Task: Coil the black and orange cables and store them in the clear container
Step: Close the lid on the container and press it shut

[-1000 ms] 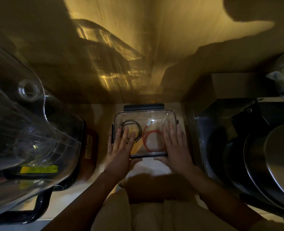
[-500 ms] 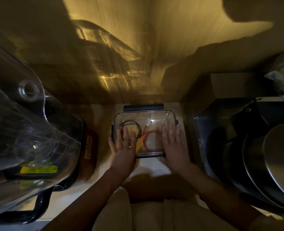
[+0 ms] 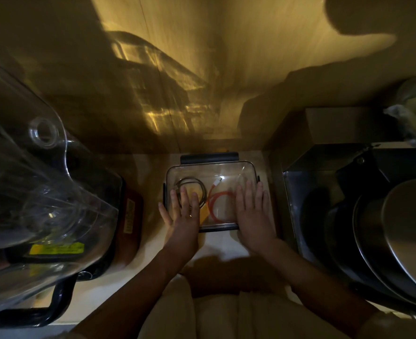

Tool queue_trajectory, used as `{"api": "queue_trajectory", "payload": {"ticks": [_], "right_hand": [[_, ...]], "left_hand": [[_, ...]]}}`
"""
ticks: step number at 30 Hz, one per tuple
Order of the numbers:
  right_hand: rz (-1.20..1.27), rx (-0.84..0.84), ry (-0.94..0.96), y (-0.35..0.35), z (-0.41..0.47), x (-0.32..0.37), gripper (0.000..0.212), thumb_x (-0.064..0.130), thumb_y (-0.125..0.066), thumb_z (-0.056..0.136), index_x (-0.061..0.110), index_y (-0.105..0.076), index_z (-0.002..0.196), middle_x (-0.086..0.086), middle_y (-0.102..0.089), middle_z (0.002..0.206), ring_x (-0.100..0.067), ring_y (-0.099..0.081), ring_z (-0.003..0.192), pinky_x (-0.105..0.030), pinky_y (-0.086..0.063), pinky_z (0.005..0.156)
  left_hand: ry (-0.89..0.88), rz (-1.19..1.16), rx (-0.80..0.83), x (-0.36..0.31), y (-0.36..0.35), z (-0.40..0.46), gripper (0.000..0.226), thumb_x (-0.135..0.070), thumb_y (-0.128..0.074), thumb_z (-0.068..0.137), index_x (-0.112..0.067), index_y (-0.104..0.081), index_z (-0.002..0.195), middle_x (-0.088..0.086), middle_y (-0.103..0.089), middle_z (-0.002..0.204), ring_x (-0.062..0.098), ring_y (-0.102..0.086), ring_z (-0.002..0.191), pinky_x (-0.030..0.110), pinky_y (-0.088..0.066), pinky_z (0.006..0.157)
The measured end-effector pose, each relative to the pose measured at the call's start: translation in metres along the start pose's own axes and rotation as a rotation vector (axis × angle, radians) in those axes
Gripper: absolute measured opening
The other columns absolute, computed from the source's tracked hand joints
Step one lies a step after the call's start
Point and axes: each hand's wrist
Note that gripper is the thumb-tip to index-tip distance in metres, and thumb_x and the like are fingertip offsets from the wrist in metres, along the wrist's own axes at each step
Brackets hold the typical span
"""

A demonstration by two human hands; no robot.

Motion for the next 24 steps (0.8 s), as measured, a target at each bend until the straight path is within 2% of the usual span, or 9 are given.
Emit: {"api": "queue_trajectory", "payload": {"ticks": [6,11,18,20,24], "right_hand": [[-0.003,0.009,0.000,0.0009,-0.0007,0.0023,0.129,0.040,-0.074,0.075,0.005,0.025,0.149,-0.026,0.029,0.157,-0.050,0.028,0.141,-0.060,0.010,0.118],[-0.015,0.019,0.012,0.0013,-0.0016,0.0017,0.134,0.043,-0.077,0.071,0.004,0.026,0.149,-0.028,0.031,0.156,-0.051,0.028,0.141,-0.060,0.012,0.117],[-0.001,0.027,0.004,-0.0009,0.0002,0.0007,0.129,0.038,-0.071,0.080,0.004,0.037,0.142,-0.028,0.032,0.155,-0.051,0.029,0.140,-0.059,0.016,0.115],[0.002,0.022,0.007,-0.0022,0.0013,0.0002,0.129,0.043,-0.069,0.081,0.005,0.038,0.142,-0.028,0.031,0.155,-0.051,0.029,0.141,-0.059,0.017,0.114],[0.010,0.012,0.008,-0.0036,0.0019,0.0000,0.131,0.053,-0.066,0.082,0.006,0.041,0.140,-0.027,0.030,0.156,-0.050,0.028,0.141,-0.059,0.015,0.116]], "left_hand": [[-0.004,-0.022,0.017,0.0010,0.0020,-0.0016,0.102,-0.006,-0.053,0.079,-0.009,0.020,0.151,0.023,0.032,0.155,0.047,0.034,0.139,0.075,0.006,0.107],[-0.026,-0.045,0.033,0.0027,0.0038,-0.0033,0.119,-0.021,-0.060,0.070,-0.010,0.031,0.146,0.021,0.033,0.156,0.043,0.038,0.138,0.073,0.013,0.107],[-0.035,-0.048,0.040,0.0049,0.0059,-0.0020,0.102,-0.009,-0.054,0.085,-0.011,0.025,0.149,0.017,0.038,0.152,0.044,0.035,0.139,0.072,0.005,0.110],[-0.045,-0.026,0.035,0.0068,0.0067,-0.0027,0.095,-0.011,-0.052,0.091,-0.012,0.022,0.151,0.016,0.036,0.154,0.044,0.033,0.140,0.071,0.002,0.111],[-0.044,-0.043,0.031,0.0072,0.0083,-0.0030,0.098,-0.015,-0.053,0.095,-0.016,0.030,0.146,0.014,0.036,0.154,0.041,0.035,0.140,0.069,0.003,0.113]]}}
Point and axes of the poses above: each hand's wrist, its own z-axis towards the middle knuckle, its own y-axis out of the back of the hand, x = y × z
